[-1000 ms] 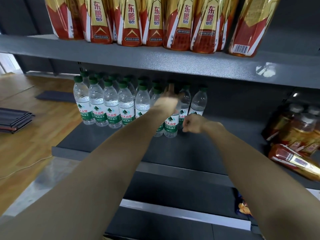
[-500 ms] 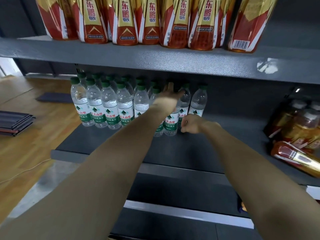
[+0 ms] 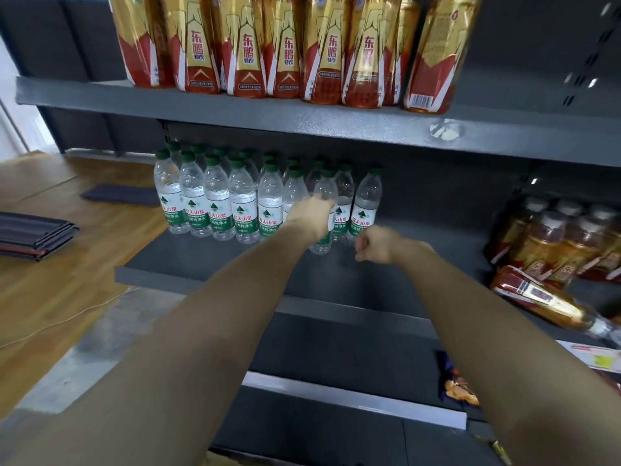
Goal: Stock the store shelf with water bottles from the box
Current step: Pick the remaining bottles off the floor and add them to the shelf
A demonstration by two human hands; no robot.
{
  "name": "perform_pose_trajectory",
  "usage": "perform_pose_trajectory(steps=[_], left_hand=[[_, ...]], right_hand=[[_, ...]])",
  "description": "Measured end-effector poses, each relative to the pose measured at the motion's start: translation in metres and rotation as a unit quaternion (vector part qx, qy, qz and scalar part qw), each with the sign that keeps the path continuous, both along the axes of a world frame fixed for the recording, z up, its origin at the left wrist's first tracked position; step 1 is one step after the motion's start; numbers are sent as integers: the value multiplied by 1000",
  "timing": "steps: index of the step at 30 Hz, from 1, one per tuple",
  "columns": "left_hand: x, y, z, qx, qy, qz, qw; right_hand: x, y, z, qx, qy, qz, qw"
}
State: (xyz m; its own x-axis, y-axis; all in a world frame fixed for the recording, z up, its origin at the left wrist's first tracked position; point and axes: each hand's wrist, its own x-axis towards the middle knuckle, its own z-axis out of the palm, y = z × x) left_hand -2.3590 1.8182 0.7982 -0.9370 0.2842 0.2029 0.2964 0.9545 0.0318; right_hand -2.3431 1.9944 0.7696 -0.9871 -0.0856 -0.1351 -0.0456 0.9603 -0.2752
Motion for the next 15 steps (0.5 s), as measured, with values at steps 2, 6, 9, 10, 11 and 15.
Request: perform_pose_trajectory(steps=[2,6,9,10,11,15], left_hand=[[22,0,-4,-21,-14,8,1000],[64,1,-16,-42,-38,23,998],[101,5,-27,-44,-63,37,996],[113,7,-31,-47,-73,42,995],[125,8,-37,-49,-79,44,995],[175,10,-71,-51,-120,60,990]], right_hand=[[18,2,1,-5,-5,11,1000],[57,1,-3,-31,-14,41,999],[89,2,-12,-52,-40,56,996],[100,2,-17,-58,-46,62,995],[111,1,-24,-64,-53,63,995],[147,-5,-63,-101,-98,75,987]])
